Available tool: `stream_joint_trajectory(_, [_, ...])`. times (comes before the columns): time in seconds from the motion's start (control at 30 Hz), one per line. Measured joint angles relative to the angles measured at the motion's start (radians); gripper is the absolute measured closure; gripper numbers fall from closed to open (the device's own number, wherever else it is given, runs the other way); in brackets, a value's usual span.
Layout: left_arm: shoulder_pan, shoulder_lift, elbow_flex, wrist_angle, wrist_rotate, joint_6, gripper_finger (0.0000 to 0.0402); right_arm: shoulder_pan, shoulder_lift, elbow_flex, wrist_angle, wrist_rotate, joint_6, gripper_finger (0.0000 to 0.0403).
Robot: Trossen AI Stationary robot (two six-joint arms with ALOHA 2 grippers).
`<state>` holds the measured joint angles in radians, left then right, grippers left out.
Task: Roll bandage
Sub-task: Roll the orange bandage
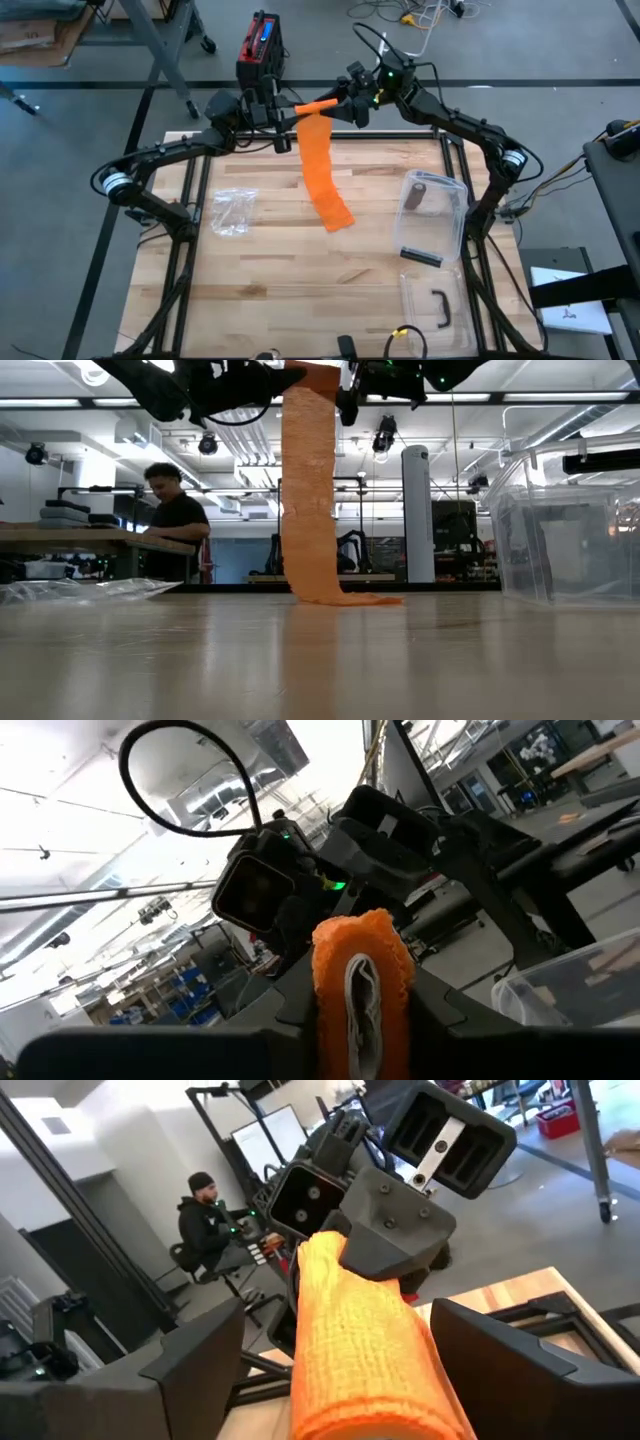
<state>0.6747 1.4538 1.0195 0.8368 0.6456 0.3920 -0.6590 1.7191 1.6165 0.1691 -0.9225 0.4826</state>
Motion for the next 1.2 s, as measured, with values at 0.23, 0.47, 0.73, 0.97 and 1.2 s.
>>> stream_joint_trajectory(0.23, [0.0, -0.007, 0.0, -0.001, 0.0, -0.035, 0.0338, 0.002, 0.0, 0.0, 0.021, -0.001, 0.014, 0.0111])
stream_joint_trajectory(0.47, [-0.001, -0.012, 0.0, -0.001, 0.001, -0.066, 0.033, 0.01, 0.0, 0.0, 0.029, 0.032, -0.038, 0.0112])
stream_joint_trajectory(0.73, [-0.001, -0.012, 0.0, 0.0, 0.006, -0.037, 0.0338, 0.024, -0.001, 0.0, 0.023, 0.001, 0.033, 0.0097])
stream_joint_trajectory(0.97, [-0.001, -0.012, 0.0, -0.001, 0.006, -0.028, 0.0329, 0.024, -0.001, 0.0, 0.023, 0.004, 0.135, 0.0112])
stream_joint_trajectory(1.2, [0.0, -0.012, 0.0, -0.011, 0.008, 0.046, 0.0331, 0.024, -0.001, 0.0, 0.015, 0.015, 0.224, 0.0139])
